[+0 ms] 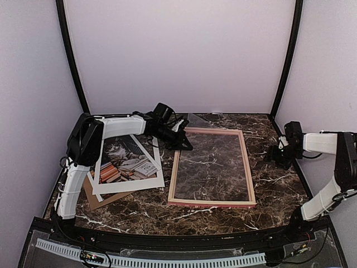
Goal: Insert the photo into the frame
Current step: Place the glass panel in the frame body.
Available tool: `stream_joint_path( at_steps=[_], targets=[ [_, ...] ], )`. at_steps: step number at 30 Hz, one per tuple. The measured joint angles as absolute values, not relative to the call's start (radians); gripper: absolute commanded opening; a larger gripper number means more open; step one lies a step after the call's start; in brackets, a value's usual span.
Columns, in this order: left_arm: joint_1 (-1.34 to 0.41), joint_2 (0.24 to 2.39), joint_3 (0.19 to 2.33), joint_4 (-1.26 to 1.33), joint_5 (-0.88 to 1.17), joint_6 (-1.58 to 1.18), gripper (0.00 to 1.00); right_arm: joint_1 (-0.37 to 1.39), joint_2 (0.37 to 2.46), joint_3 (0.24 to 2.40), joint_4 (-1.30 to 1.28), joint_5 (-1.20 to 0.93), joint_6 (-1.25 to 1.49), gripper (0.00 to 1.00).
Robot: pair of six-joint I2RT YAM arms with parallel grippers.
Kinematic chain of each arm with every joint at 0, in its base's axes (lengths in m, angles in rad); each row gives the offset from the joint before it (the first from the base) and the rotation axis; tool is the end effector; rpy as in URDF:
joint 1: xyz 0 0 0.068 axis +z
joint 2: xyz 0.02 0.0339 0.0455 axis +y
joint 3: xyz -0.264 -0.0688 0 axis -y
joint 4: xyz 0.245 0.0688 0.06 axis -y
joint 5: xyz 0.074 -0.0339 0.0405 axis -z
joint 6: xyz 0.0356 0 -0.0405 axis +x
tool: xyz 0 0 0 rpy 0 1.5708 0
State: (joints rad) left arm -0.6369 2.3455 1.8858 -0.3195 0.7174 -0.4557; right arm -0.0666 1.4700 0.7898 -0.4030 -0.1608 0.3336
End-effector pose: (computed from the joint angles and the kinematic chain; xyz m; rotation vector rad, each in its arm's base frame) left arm 0.4062 -0.3296 0.1764 0.6152 2.4502 -1.3414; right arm 0.2726 -0.0125 0.1723 0.4772 2.6213 0.3009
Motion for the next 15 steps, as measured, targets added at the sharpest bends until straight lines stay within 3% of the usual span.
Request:
stream_joint_path(
  at_steps=[15],
  targets=[
    [-0.637, 2.346, 1.893, -0.332, 0.717, -0.456, 0.00, -0.067, 1.470, 0.789, -0.402, -0.163, 0.332, 0.74]
  ],
)
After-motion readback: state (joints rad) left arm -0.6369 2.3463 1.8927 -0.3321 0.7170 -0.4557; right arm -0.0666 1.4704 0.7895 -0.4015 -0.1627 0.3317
